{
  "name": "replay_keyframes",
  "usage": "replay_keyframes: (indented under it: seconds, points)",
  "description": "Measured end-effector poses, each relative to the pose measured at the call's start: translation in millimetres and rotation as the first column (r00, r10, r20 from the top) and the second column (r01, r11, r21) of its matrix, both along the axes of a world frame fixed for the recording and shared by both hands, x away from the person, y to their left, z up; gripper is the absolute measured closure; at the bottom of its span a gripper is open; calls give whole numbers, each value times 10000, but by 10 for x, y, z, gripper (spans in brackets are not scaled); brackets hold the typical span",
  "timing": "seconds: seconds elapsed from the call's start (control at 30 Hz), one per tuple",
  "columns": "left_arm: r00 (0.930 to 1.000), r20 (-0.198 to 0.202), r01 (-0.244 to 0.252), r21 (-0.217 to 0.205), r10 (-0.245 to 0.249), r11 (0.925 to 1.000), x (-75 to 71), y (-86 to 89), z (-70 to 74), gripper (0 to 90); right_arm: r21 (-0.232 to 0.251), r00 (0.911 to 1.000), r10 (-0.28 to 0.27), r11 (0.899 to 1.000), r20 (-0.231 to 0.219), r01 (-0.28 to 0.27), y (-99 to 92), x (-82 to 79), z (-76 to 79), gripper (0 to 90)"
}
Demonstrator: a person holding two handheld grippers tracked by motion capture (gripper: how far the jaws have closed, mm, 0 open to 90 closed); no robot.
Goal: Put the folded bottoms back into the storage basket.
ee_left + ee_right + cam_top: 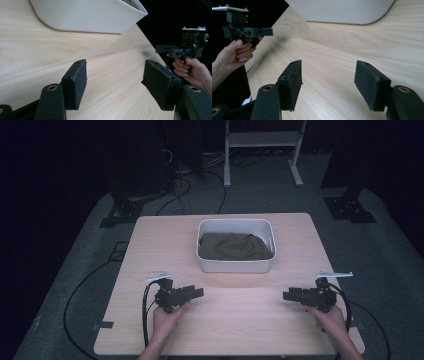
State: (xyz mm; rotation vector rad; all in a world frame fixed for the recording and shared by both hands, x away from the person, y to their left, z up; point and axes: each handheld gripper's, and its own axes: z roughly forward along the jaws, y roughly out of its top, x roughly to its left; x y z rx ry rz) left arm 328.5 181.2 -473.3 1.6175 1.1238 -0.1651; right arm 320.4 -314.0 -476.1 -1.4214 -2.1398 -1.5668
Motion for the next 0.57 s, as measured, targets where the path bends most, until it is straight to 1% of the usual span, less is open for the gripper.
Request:
replay_keyframes:
  seconds: [0.03, 0.07, 0.13, 0.2, 0.23, 0.33, 0.4, 0.5, 0.53, 0.57]
  points:
    - [10000, -23, -51, -33, 51, 10000, -16, 0, -8, 339, -8, 10000, -5, 10000, 44, 5, -10, -44, -16, 375]
    - [10000, -27, -45, 10, 45, 10000, -33, 9, -15, 339, -8, 10000, -5, 10000, 44, 5, -10, -44, -16, 375]
    - [9999, -23, -146, 8, 146, 9999, -72, 31, -38, 316, -46, 9999, -45, 10000, 114, 45, -19, -93, -34, 367]
    - [9997, -15, -236, 45, 236, 9997, -105, 56, -51, 300, -159, 9995, -110, 9998, 301, 115, -25, -174, -68, 358]
    - [9996, -12, -292, 44, 292, 9996, -118, 61, -50, 300, -159, 9995, -110, 9998, 301, 115, -25, -174, -68, 358]
    - [9995, 105, -316, 291, 313, 9991, -168, 69, -26, 274, -196, 9990, -122, 9997, 435, 131, -14, -239, -88, 353]
    - [9992, 199, -347, 321, 341, 9989, -195, 73, -18, 254, -185, 9984, -140, 9997, 542, 151, -2, -278, -92, 347]
    - [9990, 205, -406, 86, 404, 9991, -248, 76, -37, 233, -50, 9965, -289, 9996, 786, 294, 11, -352, -119, 335]
    - [9991, 232, -349, 107, 347, 9993, -268, 73, -40, 231, 28, 9952, -348, 9994, 912, 347, 19, -401, -140, 330]
    - [9991, 232, -349, 107, 347, 9993, -268, 73, -40, 226, 28, 9952, -348, 9994, 912, 347, 19, -401, -140, 330]
